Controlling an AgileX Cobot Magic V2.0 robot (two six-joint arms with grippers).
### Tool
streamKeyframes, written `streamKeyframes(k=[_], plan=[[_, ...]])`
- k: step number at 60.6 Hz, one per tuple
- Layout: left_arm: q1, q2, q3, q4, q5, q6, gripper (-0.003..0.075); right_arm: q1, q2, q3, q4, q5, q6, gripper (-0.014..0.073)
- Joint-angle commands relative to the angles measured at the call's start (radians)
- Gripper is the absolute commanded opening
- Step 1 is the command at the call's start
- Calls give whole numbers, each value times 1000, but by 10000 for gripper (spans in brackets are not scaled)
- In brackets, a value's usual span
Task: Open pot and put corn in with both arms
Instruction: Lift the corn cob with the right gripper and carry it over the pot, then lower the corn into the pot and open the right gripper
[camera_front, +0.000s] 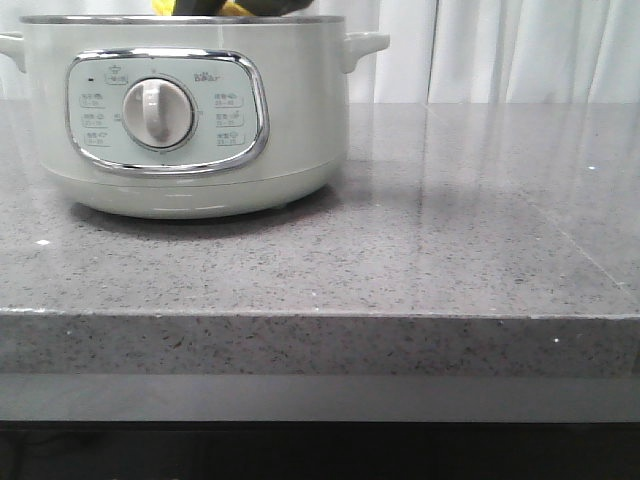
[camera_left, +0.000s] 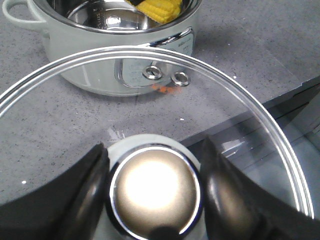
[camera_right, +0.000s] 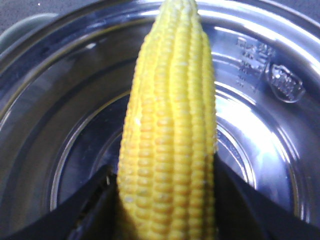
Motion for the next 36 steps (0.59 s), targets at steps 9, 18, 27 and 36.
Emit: streamKeyframes(k=[9, 18, 27, 36], plan=[[-4, 4, -32, -36, -121, -4, 251, -1, -64, -49, 9, -43, -13, 479], [-4, 4, -32, -36, -121, -4, 251, -1, -64, -49, 9, -34, -13, 478], [-4, 4, -32, -36, -121, -4, 251, -1, -64, -49, 9, -34, -12, 445], [-4, 4, -32, -36, -121, -4, 251, -1, -71, -49, 9, -34, -12, 211]])
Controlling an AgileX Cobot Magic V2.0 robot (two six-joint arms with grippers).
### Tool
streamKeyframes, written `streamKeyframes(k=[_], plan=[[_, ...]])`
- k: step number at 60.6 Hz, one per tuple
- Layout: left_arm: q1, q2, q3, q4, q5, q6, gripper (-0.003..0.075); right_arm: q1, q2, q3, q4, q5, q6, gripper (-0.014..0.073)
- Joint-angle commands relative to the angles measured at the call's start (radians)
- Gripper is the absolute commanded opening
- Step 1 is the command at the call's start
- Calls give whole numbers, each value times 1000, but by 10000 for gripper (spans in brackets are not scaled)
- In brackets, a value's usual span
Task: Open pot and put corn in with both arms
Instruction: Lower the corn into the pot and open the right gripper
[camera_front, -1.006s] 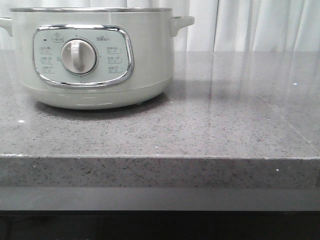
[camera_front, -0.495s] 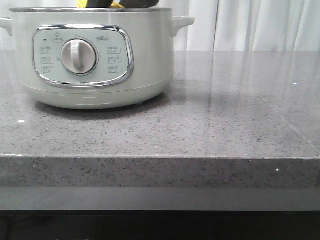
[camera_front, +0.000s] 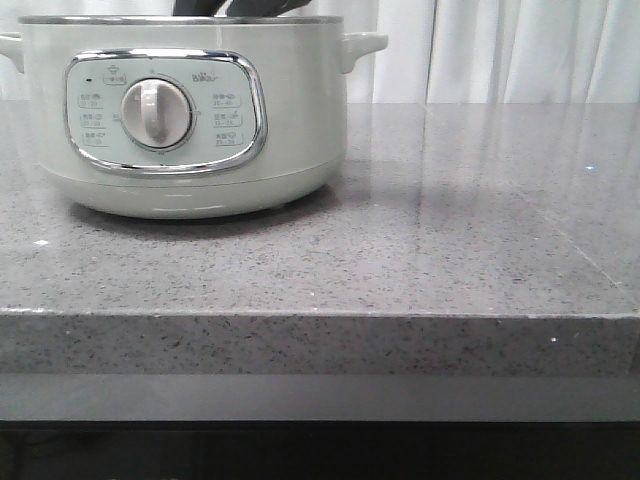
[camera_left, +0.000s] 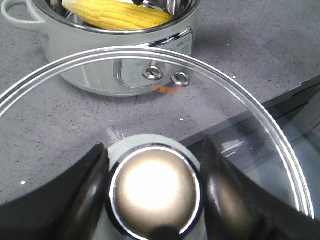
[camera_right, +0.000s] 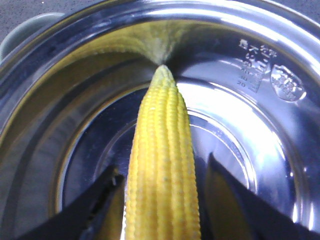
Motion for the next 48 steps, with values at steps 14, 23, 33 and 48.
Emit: streamKeyframes(k=[14, 23, 33, 48], plan=[[-4, 4, -32, -36, -121, -4, 251, -20, -101, -35, 8, -53, -12, -71], [-4, 4, -32, -36, -121, -4, 251, -77, -143, -32, 5, -39, -12, -63], [-4, 4, -32, -40, -121, -4, 251, -175, -210, -23, -17, 48, -12, -63], [-4, 4, -32, -40, -110, -4, 251, -348, -397, 188, -54, -17, -12, -63]])
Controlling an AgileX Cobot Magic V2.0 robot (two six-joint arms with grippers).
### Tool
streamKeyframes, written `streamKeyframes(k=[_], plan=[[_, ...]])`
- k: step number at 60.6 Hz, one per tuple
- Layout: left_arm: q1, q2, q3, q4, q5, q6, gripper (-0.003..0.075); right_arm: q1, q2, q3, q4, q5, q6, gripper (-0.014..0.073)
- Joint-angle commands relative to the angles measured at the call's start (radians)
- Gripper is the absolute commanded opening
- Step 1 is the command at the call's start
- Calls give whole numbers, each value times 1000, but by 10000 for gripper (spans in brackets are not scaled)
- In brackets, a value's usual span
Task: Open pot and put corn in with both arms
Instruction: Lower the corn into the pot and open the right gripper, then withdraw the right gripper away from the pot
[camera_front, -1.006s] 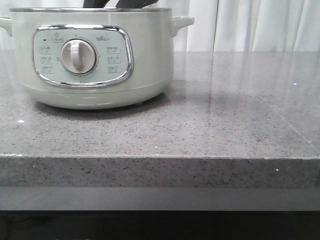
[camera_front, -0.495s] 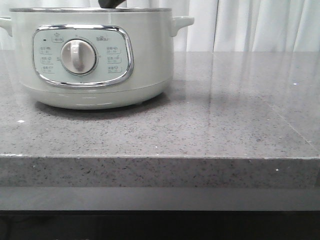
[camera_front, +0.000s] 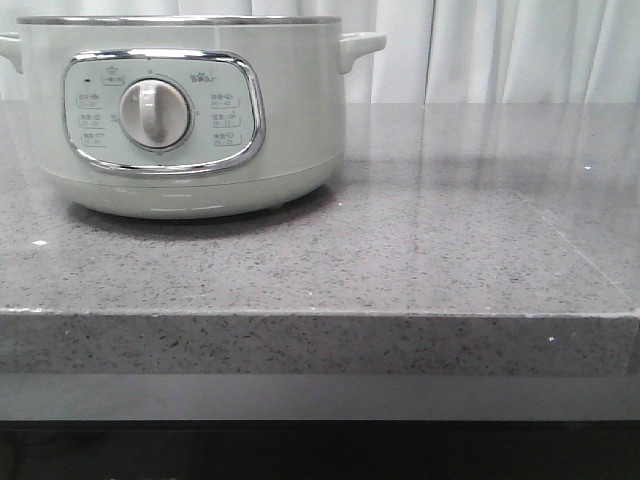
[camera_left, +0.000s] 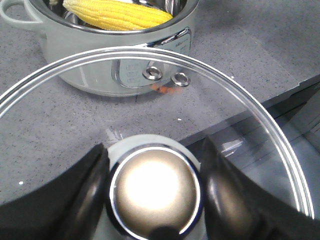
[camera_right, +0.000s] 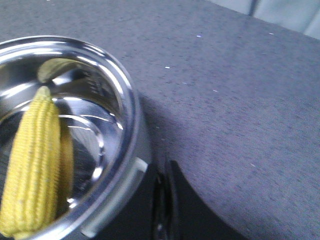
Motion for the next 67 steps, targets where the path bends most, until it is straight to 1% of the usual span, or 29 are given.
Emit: streamKeyframes(k=[1, 7, 16, 36, 43, 48, 56, 63, 67], plan=[[-4, 4, -32, -37, -113, -4, 251, -69, -134, 77, -2, -100, -11, -63], [-4, 4, -32, -37, -110, -4, 251, -141, -242, 219, -2, -176, -11, -63], [-4, 4, -32, -37, -110, -4, 251, -204, -431, 436, -4, -300, -11, -68], [-4, 4, -32, -35, -110, -4, 251, -198, -829, 909, -4, -510, -30, -68], [-4, 4, -32, -35, -110, -4, 251, -198, -972, 1044, -4, -529, -30, -68], [-4, 4, -32, -35, -114, -4, 251, -198, -1073, 1133, -4, -529, -30, -68], [-4, 11, -38, -35, -127, -4, 251, -198, -1202, 1230, -4, -535, -30, -68], [-4, 53, -65, -35, -132, -4, 251, -198, -1276, 1264, -4, -544, -30, -68], [-4, 98, -92, -33, -142, -4, 251, -198, -1287, 1264, -4, -545, -30, -68]])
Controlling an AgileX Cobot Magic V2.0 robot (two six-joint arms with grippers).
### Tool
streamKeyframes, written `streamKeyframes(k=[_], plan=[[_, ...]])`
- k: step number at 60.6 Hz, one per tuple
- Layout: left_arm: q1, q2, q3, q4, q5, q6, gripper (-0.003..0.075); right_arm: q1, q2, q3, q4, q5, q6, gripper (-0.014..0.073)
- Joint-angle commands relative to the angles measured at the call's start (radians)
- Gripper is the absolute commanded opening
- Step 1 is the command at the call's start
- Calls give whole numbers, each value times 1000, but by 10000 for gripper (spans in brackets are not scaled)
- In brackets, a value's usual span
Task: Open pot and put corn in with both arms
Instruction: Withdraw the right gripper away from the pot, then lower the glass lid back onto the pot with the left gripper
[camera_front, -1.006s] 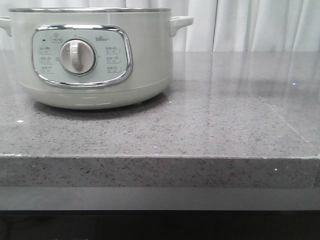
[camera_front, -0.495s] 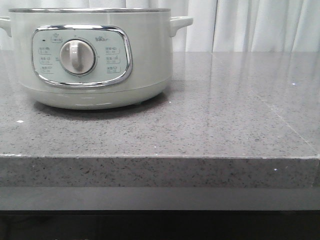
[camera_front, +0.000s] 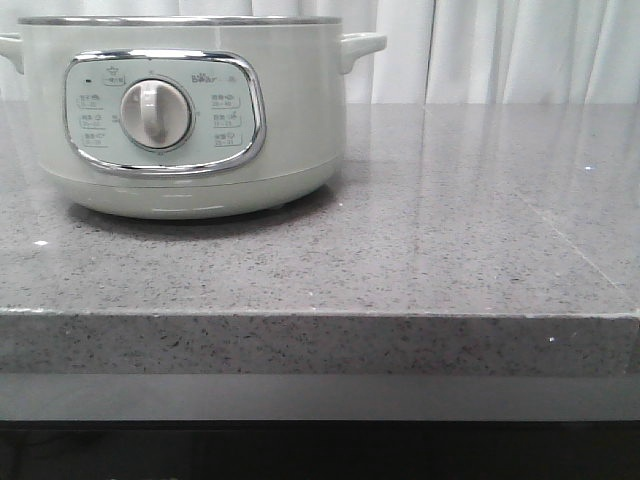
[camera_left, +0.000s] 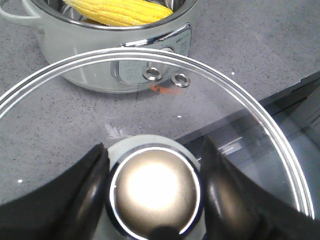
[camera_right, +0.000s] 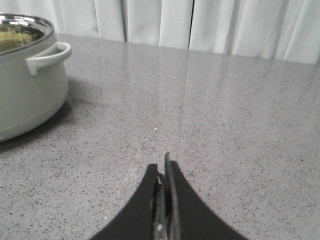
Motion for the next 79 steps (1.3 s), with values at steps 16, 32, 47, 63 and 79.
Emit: streamKeyframes(k=[16, 32, 47, 63, 79], plan=[[-4, 334, -281, -33, -194, 5, 251, 1, -10, -23, 5, -96, -8, -68], [-4, 672, -560, -33, -196, 24, 251, 1, -10, -23, 5, -98, -8, -68], [-4, 905, -796, -33, -196, 24, 251, 1, -10, -23, 5, -97, -8, -68], [-4, 1048, -929, -37, -207, 24, 251, 1, -10, -23, 5, -97, -8, -68], [-4, 1095, -953, -41, -219, 24, 251, 1, -10, -23, 5, -98, -8, -68]])
